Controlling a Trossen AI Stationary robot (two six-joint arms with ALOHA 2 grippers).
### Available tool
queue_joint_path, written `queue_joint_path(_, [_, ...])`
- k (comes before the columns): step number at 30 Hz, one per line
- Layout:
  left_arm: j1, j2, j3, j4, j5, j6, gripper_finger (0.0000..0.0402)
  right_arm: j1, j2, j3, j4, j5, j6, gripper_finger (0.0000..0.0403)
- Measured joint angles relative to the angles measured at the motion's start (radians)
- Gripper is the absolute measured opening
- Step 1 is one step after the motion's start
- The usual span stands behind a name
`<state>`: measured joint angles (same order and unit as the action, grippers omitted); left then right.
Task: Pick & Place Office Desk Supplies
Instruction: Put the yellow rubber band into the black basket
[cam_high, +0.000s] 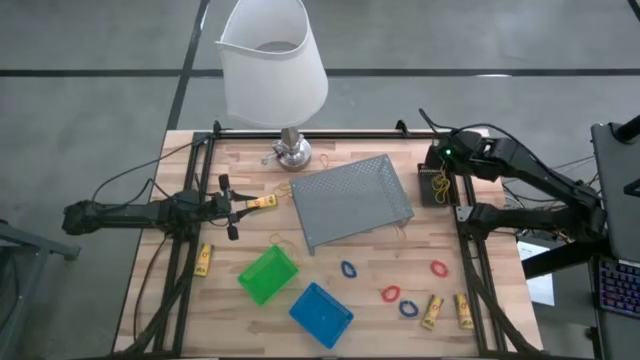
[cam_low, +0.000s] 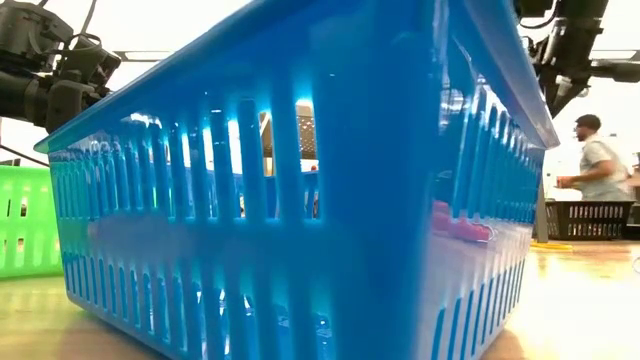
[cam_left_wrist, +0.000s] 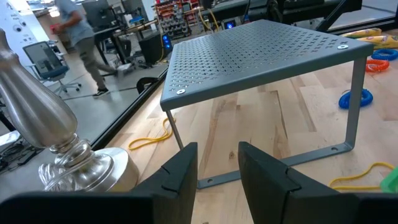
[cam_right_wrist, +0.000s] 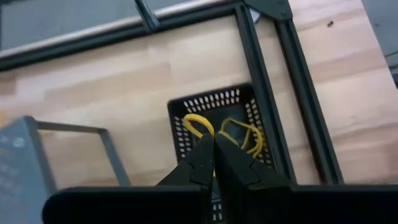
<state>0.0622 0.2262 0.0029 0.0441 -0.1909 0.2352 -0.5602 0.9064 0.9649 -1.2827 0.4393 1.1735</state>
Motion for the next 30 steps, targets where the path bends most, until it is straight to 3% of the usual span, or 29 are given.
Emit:
queue_joint_path(10, [0.0,0.0,0.0,0.0,0.0,0.0,0.0118,0.0,0.082,-0.157,0.038,-0.081,0.092,0.0008])
queue_joint_path(30, [0.0,0.0,0.0,0.0,0.0,0.0,0.0118,-0.001,0.203,-0.348,0.278,-0.097,0.227,0.0008])
